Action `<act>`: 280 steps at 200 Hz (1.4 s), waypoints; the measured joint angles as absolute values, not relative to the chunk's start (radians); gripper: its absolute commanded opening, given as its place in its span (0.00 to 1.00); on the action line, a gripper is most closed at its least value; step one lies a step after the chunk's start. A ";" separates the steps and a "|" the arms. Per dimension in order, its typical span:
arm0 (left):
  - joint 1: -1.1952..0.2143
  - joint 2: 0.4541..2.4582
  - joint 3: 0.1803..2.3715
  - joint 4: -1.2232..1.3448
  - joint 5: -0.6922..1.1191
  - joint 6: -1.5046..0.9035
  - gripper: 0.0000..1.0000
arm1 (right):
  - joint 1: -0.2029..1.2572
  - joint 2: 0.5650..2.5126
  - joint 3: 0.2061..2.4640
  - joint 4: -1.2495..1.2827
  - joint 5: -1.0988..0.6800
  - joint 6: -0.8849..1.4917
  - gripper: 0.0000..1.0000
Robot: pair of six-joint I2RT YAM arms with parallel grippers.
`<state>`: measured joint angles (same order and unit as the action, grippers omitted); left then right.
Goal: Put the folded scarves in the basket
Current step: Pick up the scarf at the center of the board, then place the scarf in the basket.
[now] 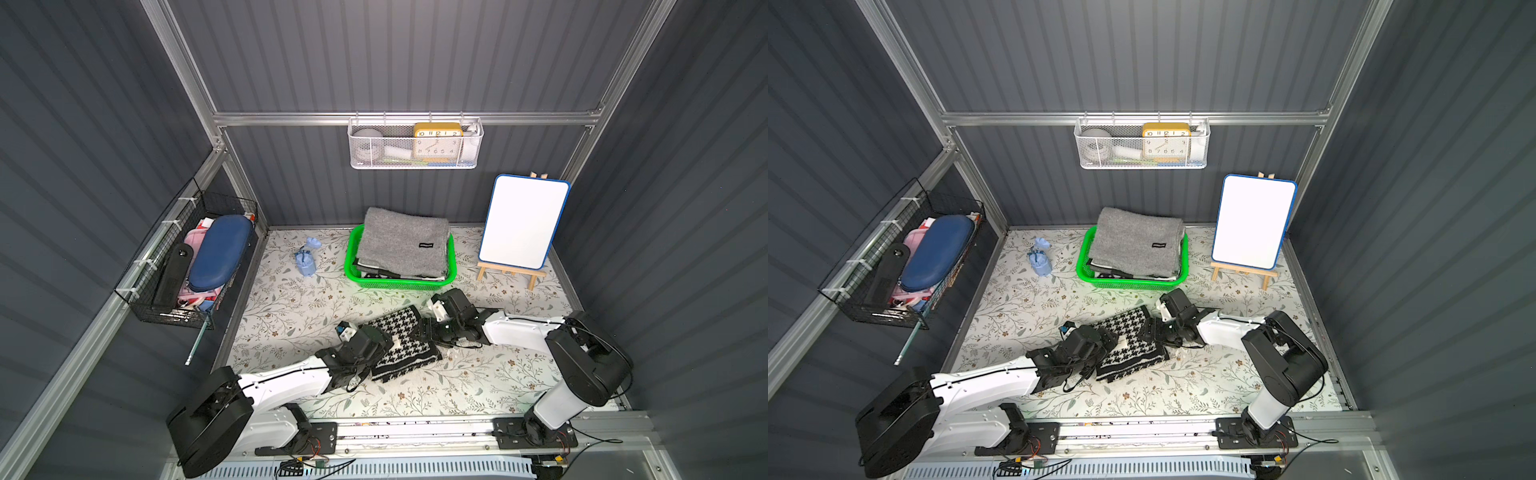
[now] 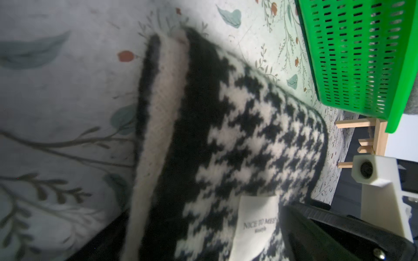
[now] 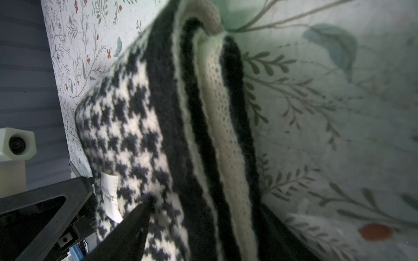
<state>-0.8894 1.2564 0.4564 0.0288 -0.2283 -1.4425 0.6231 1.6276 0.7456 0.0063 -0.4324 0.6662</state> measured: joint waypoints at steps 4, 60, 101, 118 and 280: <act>-0.889 1.266 0.460 0.040 -0.224 -1.435 0.99 | 0.623 1.628 0.744 0.010 -0.434 0.670 0.72; -0.888 1.330 0.493 0.092 -0.178 -1.374 0.99 | 0.624 1.625 0.707 0.063 -0.467 0.718 0.27; -0.884 1.326 0.493 0.091 -0.142 -1.330 0.99 | 0.625 1.500 0.672 0.022 -0.463 0.723 0.00; -0.884 1.323 0.493 0.086 -0.122 -1.296 0.99 | 0.628 1.404 0.672 -0.038 -0.443 0.704 0.00; -0.884 1.024 0.494 0.074 -0.173 -1.093 0.99 | 0.627 1.192 1.246 -0.502 -0.037 0.461 0.00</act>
